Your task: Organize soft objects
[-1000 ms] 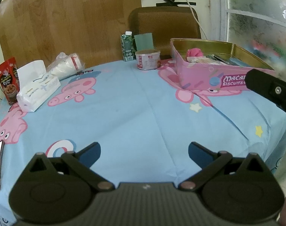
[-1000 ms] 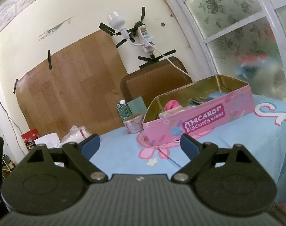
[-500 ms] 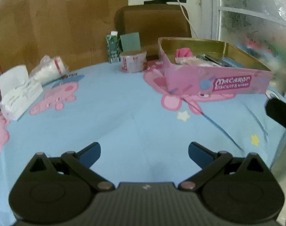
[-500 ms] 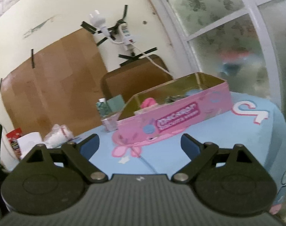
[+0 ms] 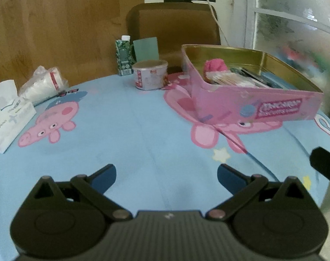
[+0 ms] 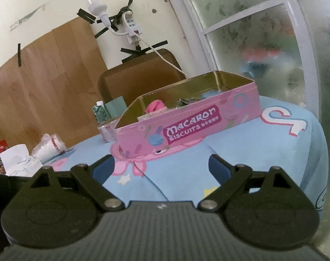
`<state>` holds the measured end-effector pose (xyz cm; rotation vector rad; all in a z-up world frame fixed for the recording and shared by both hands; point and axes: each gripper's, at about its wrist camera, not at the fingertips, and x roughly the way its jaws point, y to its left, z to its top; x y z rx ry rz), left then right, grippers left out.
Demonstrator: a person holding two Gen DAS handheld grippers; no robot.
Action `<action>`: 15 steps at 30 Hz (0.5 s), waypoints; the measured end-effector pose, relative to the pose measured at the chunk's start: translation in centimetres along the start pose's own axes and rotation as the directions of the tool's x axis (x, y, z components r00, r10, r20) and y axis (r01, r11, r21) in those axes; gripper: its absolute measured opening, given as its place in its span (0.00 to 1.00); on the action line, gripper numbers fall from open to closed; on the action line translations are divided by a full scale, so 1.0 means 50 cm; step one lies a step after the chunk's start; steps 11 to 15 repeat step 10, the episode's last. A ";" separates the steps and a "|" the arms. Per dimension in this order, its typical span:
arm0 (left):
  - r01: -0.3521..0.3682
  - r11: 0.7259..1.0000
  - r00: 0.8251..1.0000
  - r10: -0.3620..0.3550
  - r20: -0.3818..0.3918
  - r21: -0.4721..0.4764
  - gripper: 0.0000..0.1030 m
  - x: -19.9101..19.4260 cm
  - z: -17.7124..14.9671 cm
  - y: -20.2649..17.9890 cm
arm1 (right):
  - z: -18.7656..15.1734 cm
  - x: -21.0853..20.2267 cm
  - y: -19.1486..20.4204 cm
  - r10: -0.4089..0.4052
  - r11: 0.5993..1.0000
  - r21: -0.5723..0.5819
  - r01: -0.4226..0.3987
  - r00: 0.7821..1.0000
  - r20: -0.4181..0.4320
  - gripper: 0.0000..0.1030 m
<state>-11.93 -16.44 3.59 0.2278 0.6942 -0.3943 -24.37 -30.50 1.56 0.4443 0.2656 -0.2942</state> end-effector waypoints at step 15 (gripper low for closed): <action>0.054 0.998 0.997 -0.055 0.061 0.013 1.00 0.028 0.048 0.048 | 0.012 0.046 0.040 -0.023 0.998 -0.056 0.022 0.999 -0.027 0.92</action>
